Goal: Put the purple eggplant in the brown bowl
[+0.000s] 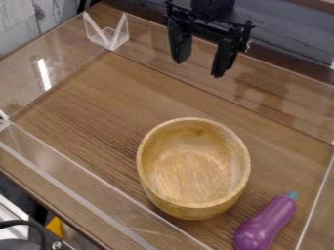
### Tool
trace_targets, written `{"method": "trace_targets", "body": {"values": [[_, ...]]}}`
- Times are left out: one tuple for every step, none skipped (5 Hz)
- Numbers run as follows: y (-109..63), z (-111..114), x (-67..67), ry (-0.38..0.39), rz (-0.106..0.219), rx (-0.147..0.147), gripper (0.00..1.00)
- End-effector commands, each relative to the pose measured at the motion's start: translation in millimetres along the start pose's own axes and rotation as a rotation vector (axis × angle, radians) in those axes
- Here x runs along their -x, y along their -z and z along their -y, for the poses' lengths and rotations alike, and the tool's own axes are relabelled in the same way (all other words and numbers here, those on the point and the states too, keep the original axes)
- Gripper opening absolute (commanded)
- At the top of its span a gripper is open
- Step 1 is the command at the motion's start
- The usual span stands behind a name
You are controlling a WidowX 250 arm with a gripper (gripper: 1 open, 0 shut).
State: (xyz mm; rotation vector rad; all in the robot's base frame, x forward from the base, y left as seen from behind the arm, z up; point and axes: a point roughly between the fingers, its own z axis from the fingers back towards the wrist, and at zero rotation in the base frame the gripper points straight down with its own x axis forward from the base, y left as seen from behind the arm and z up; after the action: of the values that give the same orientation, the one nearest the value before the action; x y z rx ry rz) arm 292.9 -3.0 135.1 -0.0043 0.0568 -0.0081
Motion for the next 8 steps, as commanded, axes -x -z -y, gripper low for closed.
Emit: {"method": "trace_targets", "body": {"values": [[-2.0, -2.3, -0.6, 0.006, -0.014, 0.003, 1.00], [5.1, 12.0, 2.8, -0.005, -0.026, 0.010, 1.00], [11.7, 30.7, 10.5, 0.003, -0.038, 0.023, 1.00], [12.5, 56.7, 27.8, 0.099, -0.033, 0.042, 1.00], [12.3, 90.1, 45.0, 0.206, -0.021, 0.053, 1.00], [11.8, 116.8, 64.3, 0.252, -0.005, 0.059, 1.00], [19.2, 145.4, 80.8, 0.321, 0.015, 0.058, 1.00], [40.2, 150.2, 94.4, 0.375, 0.037, 0.043, 1.00]]}}
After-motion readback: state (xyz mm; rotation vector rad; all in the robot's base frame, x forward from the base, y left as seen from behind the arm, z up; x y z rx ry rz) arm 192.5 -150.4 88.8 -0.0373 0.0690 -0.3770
